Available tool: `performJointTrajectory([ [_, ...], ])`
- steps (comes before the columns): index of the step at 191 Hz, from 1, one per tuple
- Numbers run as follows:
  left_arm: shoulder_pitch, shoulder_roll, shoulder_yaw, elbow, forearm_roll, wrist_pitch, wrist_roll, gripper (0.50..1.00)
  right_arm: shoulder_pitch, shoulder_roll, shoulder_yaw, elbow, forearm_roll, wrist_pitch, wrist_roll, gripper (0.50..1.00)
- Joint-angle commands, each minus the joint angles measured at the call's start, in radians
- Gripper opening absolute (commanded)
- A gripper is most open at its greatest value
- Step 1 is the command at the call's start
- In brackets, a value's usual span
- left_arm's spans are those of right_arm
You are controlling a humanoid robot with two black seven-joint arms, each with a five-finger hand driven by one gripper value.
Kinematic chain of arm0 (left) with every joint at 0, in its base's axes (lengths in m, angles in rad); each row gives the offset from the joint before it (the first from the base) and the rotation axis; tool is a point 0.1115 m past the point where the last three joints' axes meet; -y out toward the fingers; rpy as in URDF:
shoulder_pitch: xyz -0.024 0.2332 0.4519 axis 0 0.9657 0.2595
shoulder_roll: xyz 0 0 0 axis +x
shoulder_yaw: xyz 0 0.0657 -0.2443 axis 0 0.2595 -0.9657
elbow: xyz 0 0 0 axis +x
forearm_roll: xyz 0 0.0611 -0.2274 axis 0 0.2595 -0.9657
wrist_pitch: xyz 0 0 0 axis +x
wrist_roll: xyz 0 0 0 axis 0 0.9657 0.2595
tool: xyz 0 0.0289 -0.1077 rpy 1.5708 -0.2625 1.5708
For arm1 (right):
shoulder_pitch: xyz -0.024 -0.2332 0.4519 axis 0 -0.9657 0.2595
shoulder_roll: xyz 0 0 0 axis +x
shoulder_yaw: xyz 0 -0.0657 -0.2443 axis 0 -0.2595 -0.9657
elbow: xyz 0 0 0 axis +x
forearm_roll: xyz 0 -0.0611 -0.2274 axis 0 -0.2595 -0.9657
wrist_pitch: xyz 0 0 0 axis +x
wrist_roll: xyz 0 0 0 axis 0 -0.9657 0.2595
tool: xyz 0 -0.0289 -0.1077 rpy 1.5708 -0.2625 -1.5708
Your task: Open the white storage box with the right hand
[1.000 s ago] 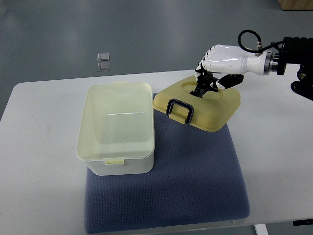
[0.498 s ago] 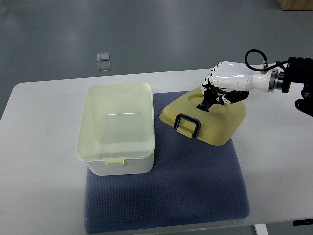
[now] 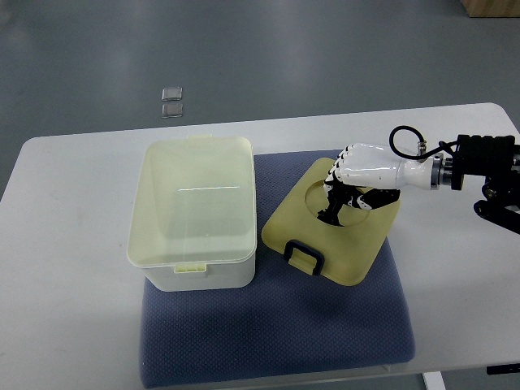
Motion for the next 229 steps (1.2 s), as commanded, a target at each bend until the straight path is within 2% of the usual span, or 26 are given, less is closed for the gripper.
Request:
performJointTrajectory([
  [1, 0.0, 0.0, 0.0, 0.0, 0.0, 0.0, 0.0, 1.0, -0.014, 0.009, -0.002, -0.001, 0.0, 0.0, 0.0, 0.529],
  [4, 0.0, 0.0, 0.0, 0.0, 0.001, 0.0, 0.0, 1.0, -0.018, 0.009, -0.002, -0.001, 0.0, -0.002, 0.0, 0.574],
  [5, 0.0, 0.0, 0.0, 0.0, 0.001, 0.0, 0.0, 1.0, -0.018, 0.009, -0.002, -0.001, 0.0, -0.002, 0.0, 0.574],
  [7, 0.0, 0.0, 0.0, 0.0, 0.001, 0.0, 0.0, 1.0, -0.021, 0.009, 0.0, -0.001, 0.0, -0.005, 0.0, 0.617],
  [9, 0.0, 0.0, 0.0, 0.0, 0.001, 0.0, 0.0, 1.0, -0.021, 0.009, 0.0, -0.001, 0.0, -0.005, 0.0, 0.617],
  [10, 0.0, 0.0, 0.0, 0.0, 0.0, 0.0, 0.0, 1.0, -0.023, 0.011, 0.0, -0.001, 0.0, -0.006, 0.0, 0.641],
  [11, 0.0, 0.0, 0.0, 0.0, 0.0, 0.0, 0.0, 1.0, -0.023, 0.011, 0.0, -0.001, 0.0, -0.006, 0.0, 0.641],
  [13, 0.0, 0.0, 0.0, 0.0, 0.001, 0.0, 0.0, 1.0, -0.024, 0.016, 0.0, -0.001, 0.0, -0.012, 0.0, 0.688],
  [23, 0.0, 0.0, 0.0, 0.0, 0.0, 0.0, 0.0, 1.0, -0.031, 0.025, -0.003, -0.003, 0.001, -0.031, 0.0, 0.778],
  [40, 0.0, 0.0, 0.0, 0.0, 0.001, 0.0, 0.0, 1.0, -0.034, 0.023, -0.008, -0.003, 0.001, -0.048, 0.0, 0.854],
  [55, 0.0, 0.0, 0.0, 0.0, 0.0, 0.0, 0.0, 1.0, -0.031, 0.022, -0.006, -0.003, 0.001, -0.049, 0.0, 0.885],
  [102, 0.0, 0.0, 0.0, 0.0, 0.0, 0.0, 0.0, 1.0, 0.038, -0.009, 0.003, -0.003, 0.012, -0.035, 0.0, 0.887],
  [115, 0.0, 0.0, 0.0, 0.0, 0.0, 0.0, 0.0, 1.0, 0.063, -0.03, 0.02, -0.003, 0.02, -0.009, 0.0, 0.885],
  [133, 0.0, 0.0, 0.0, 0.0, 0.001, 0.0, 0.0, 1.0, 0.074, -0.035, 0.115, -0.003, 0.058, 0.09, 0.0, 0.885],
  [161, 0.0, 0.0, 0.0, 0.0, 0.0, 0.0, 0.0, 1.0, 0.071, -0.023, 0.317, -0.02, 0.251, 0.339, 0.0, 0.885],
  [173, 0.0, 0.0, 0.0, 0.0, 0.001, 0.0, 0.0, 1.0, 0.069, -0.007, 0.377, -0.047, 0.369, 0.39, 0.0, 0.885],
  [204, 0.0, 0.0, 0.0, 0.0, 0.0, 0.0, 0.0, 1.0, 0.025, 0.072, 0.471, -0.13, 0.716, 0.377, 0.0, 0.883],
  [215, 0.0, 0.0, 0.0, 0.0, 0.0, 0.0, 0.0, 1.0, 0.008, 0.101, 0.494, -0.159, 0.833, 0.339, -0.062, 0.881],
  [217, 0.0, 0.0, 0.0, 0.0, 0.0, 0.0, 0.0, 1.0, 0.002, 0.114, 0.5, -0.17, 0.878, 0.316, -0.089, 0.881],
  [229, 0.0, 0.0, 0.0, 0.0, 0.001, 0.0, 0.0, 1.0, -0.012, 0.135, 0.505, -0.19, 0.992, 0.248, -0.154, 0.881],
])
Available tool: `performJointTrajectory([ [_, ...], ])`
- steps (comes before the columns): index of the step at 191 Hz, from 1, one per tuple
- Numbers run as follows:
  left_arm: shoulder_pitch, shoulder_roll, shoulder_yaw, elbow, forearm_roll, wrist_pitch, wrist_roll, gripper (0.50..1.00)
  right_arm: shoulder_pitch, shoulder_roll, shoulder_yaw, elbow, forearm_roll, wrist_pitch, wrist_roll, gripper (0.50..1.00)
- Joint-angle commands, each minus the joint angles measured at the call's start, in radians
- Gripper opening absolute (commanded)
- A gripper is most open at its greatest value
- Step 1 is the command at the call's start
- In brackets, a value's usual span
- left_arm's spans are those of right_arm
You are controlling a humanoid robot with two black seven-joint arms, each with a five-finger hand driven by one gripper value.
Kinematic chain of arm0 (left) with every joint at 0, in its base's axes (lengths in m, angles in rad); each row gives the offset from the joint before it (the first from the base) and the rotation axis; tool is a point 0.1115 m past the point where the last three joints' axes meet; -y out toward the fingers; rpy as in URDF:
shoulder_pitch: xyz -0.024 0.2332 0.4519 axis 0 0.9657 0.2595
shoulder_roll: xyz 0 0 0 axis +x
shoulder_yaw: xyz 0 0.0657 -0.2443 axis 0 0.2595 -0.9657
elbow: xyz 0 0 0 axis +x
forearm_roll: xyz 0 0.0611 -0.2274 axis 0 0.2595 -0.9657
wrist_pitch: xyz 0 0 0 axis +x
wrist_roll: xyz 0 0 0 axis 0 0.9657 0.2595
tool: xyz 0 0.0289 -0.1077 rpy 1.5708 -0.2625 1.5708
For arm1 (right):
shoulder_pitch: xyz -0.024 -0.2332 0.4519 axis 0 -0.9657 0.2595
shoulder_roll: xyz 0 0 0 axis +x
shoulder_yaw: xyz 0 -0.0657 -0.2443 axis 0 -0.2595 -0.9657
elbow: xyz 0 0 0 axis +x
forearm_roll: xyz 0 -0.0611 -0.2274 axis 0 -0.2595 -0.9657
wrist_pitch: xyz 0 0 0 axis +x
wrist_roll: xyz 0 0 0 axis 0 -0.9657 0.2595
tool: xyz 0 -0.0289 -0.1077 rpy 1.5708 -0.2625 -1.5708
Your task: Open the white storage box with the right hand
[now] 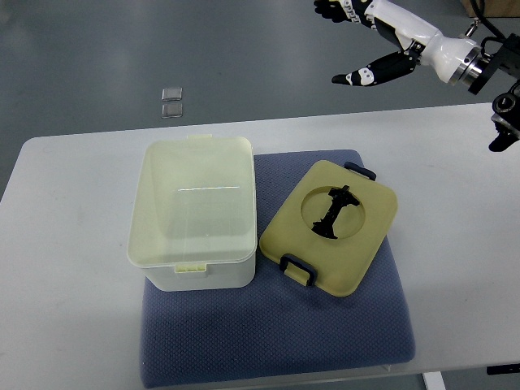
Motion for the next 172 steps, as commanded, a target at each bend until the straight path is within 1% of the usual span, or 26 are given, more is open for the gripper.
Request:
performJointTrajectory([
  [1, 0.0, 0.0, 0.0, 0.0, 0.001, 0.0, 0.0, 1.0, -0.027, 0.048, 0.022, -0.044, 0.218, -0.108, -0.113, 0.881],
  [15, 0.0, 0.0, 0.0, 0.0, 0.0, 0.0, 0.0, 1.0, -0.044, 0.073, 0.022, -0.05, 0.376, -0.194, -0.189, 0.883],
  [28, 0.0, 0.0, 0.0, 0.0, 0.0, -0.001, 0.0, 1.0, -0.056, 0.087, 0.022, -0.05, 0.499, -0.249, -0.232, 0.885],
  [45, 0.0, 0.0, 0.0, 0.0, 0.0, 0.0, 0.0, 1.0, -0.07, 0.099, 0.02, -0.053, 0.655, -0.313, -0.257, 0.885],
  [58, 0.0, 0.0, 0.0, 0.0, 0.0, 0.0, 0.0, 1.0, -0.087, 0.111, 0.02, -0.053, 0.709, -0.341, -0.258, 0.889],
  [76, 0.0, 0.0, 0.0, 0.0, 0.0, 0.0, 0.0, 1.0, -0.101, 0.116, 0.02, -0.053, 0.728, -0.344, -0.258, 0.897],
  [87, 0.0, 0.0, 0.0, 0.0, 0.0, -0.001, 0.0, 1.0, -0.11, 0.116, 0.022, -0.055, 0.729, -0.338, -0.26, 0.928],
  [136, 0.0, 0.0, 0.0, 0.0, 0.0, 0.0, 0.0, 1.0, -0.147, 0.122, 0.022, -0.051, 0.731, -0.333, -0.265, 0.93],
  [172, 0.0, 0.0, 0.0, 0.0, 0.0, 0.0, 0.0, 1.0, -0.161, 0.133, 0.023, -0.051, 0.764, -0.333, -0.332, 0.93],
])
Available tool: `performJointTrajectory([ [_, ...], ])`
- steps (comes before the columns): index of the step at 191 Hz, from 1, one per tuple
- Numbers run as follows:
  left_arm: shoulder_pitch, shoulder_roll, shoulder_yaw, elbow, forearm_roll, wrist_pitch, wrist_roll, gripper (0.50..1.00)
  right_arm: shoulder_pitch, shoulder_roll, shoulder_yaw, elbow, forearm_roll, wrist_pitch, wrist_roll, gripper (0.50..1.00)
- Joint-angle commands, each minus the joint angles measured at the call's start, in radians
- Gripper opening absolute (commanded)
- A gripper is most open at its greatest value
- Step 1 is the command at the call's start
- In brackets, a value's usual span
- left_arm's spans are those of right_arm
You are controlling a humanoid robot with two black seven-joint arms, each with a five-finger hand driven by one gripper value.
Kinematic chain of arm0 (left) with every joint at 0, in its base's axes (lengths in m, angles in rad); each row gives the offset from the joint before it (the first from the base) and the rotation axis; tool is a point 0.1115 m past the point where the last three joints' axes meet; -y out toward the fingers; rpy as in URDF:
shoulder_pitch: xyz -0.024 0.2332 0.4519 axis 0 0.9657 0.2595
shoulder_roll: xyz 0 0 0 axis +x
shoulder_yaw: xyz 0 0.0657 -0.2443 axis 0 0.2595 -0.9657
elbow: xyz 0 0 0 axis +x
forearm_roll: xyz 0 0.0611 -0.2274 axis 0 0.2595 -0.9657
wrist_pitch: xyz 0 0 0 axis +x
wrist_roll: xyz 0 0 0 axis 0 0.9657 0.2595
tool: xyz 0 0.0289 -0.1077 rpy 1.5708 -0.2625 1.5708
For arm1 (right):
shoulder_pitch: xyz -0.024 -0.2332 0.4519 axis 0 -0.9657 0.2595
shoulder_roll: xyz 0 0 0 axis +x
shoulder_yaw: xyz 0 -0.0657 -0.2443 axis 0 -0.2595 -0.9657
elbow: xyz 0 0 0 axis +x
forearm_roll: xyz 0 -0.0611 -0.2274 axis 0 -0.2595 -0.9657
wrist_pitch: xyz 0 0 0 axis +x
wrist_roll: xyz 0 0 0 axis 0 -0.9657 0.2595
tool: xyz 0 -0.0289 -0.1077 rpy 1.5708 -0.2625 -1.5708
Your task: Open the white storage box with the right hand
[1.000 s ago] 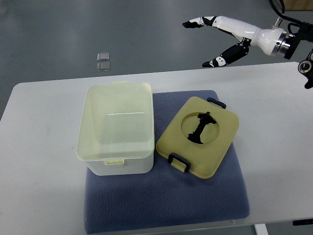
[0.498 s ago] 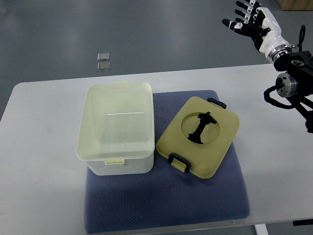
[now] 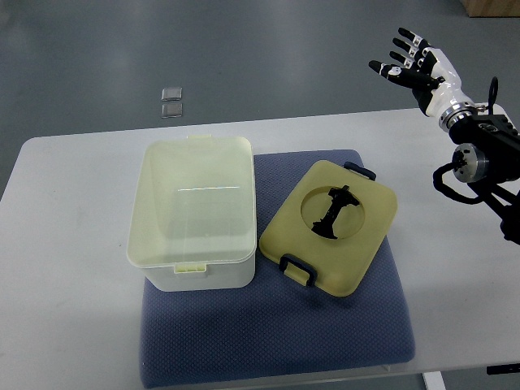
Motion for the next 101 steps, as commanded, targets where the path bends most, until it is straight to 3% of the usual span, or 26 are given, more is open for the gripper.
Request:
performJointTrajectory([
  [1, 0.0, 0.0, 0.0, 0.0, -0.001, 0.0, 0.0, 1.0, -0.004, 0.004, 0.003, 0.001, 0.036, 0.0, -0.033, 0.93],
  [101, 0.0, 0.0, 0.0, 0.0, 0.001, 0.0, 0.0, 1.0, -0.004, 0.025, 0.037, -0.028, 0.051, -0.009, -0.024, 0.93],
])
